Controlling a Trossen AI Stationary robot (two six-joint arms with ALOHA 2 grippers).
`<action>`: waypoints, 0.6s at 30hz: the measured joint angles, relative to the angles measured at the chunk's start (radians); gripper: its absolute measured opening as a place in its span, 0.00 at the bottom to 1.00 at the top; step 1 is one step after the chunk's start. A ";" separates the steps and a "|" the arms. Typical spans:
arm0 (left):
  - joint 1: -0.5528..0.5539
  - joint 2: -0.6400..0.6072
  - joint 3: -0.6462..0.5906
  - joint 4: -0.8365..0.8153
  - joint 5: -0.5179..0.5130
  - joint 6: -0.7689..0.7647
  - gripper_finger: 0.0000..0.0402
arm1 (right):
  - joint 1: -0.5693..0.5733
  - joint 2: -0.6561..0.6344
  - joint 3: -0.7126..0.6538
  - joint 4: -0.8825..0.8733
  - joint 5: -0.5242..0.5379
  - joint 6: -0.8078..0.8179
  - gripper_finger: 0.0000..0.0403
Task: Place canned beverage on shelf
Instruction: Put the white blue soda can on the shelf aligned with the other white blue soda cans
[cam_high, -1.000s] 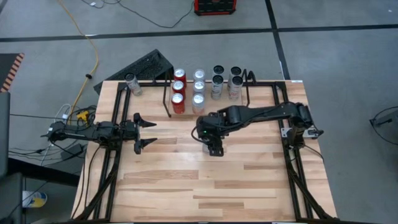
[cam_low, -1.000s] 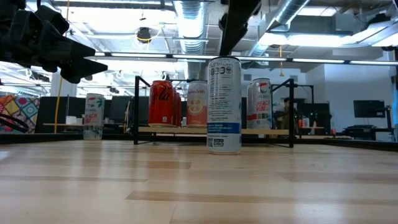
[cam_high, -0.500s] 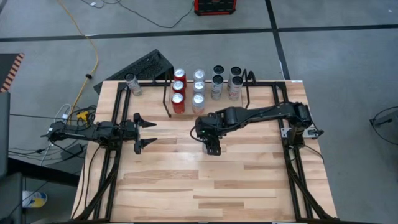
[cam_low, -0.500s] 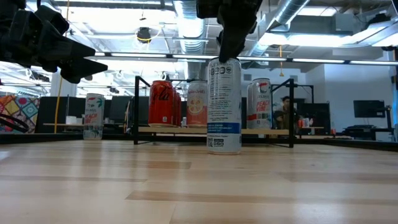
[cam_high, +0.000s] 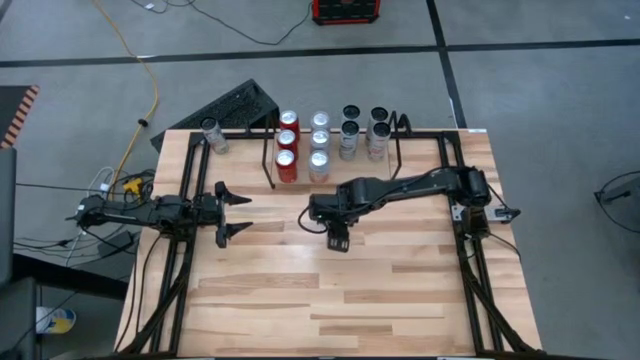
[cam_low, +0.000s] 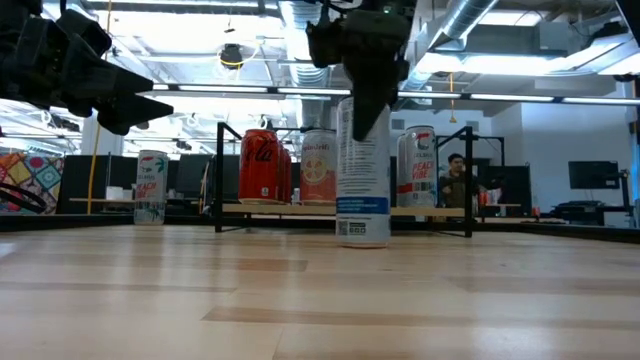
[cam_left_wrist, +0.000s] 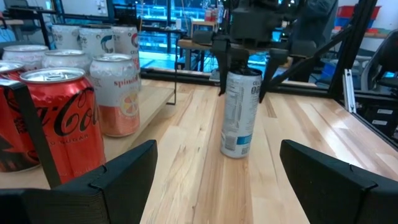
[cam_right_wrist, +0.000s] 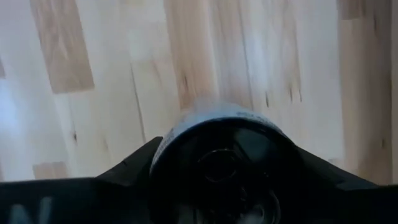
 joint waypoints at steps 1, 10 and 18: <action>0.000 0.001 0.000 0.000 0.000 0.000 0.81 | -0.003 -0.003 0.001 -0.002 0.002 0.015 0.63; 0.000 0.009 0.000 0.000 0.000 0.000 0.81 | -0.016 -0.005 0.056 -0.079 0.021 0.385 0.56; 0.000 0.009 0.000 0.000 0.000 0.000 0.81 | -0.039 -0.006 0.077 -0.194 0.105 0.892 0.58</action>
